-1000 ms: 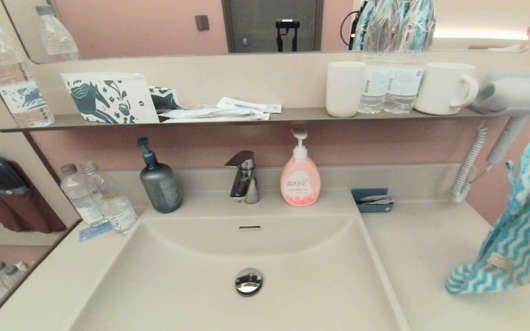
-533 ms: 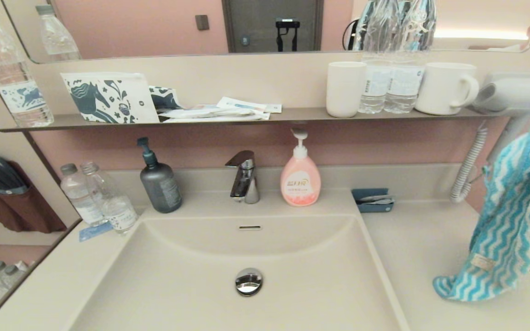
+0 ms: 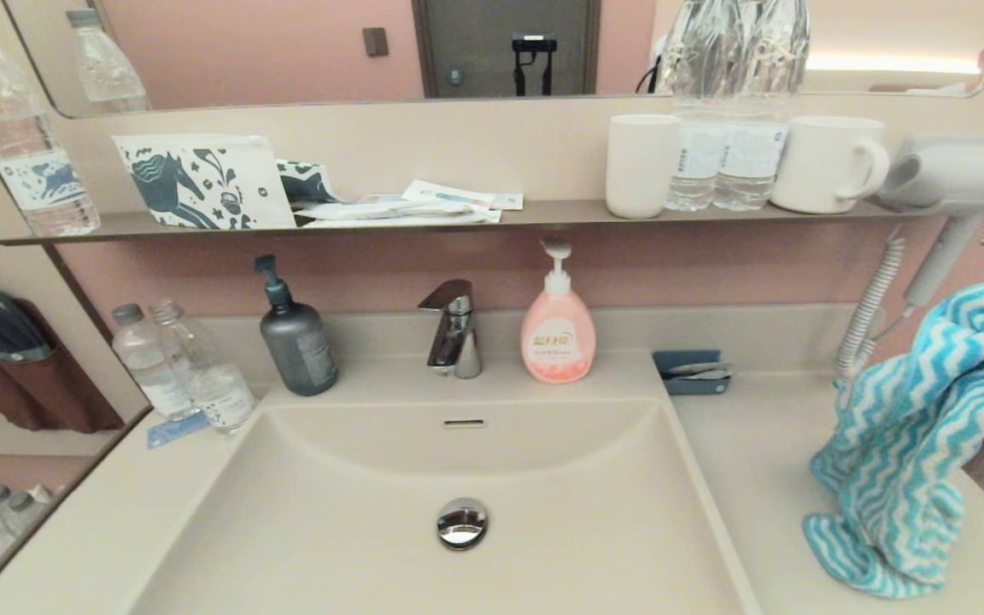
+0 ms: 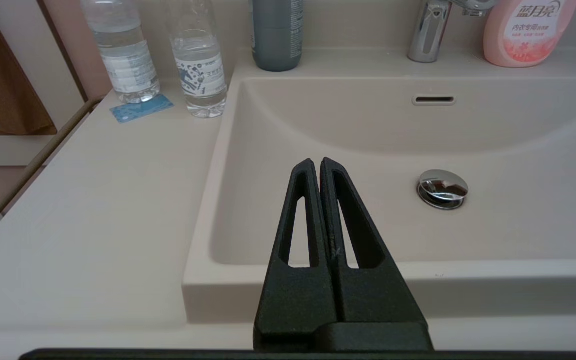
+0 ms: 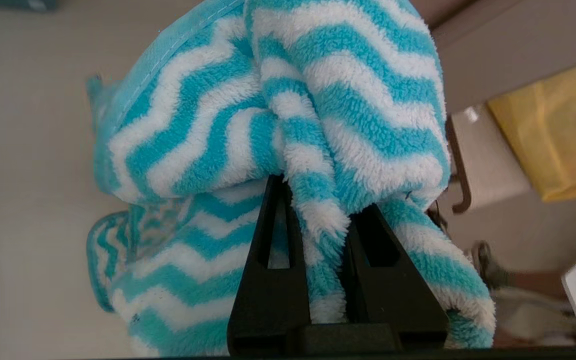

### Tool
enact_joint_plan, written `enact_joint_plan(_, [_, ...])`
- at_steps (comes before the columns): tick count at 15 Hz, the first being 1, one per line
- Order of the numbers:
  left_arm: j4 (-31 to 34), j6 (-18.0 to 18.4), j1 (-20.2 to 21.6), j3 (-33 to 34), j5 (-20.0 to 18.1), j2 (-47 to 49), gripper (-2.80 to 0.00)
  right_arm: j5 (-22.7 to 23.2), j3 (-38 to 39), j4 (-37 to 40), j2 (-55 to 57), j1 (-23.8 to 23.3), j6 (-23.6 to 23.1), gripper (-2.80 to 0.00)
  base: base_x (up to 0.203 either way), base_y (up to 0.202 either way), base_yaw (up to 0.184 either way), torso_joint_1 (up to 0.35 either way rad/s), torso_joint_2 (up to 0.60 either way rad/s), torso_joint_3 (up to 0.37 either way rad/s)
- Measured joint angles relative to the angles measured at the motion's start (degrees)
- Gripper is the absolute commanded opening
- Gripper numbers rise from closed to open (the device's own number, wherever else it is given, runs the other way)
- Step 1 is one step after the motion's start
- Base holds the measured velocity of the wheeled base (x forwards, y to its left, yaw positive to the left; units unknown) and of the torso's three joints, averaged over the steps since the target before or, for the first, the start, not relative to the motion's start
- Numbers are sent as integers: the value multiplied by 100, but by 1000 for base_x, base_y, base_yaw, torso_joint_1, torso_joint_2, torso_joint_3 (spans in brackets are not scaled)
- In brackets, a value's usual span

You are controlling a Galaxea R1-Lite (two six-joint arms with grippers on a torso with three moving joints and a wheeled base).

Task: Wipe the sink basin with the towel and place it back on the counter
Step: Wipe the sink

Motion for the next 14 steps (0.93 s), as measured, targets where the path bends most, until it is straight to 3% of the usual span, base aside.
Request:
enact_joint_plan(6, [0, -2, 0, 0, -1, 0, -280, -600, 159, -11, 1139, 40, 286, -280, 0, 0, 0, 0, 0, 0])
enact_joint_plan(14, [0, -2, 0, -2, 2, 0, -280, -994, 42, -99, 2461, 38, 567, -280, 0, 0, 0, 0, 0, 0])
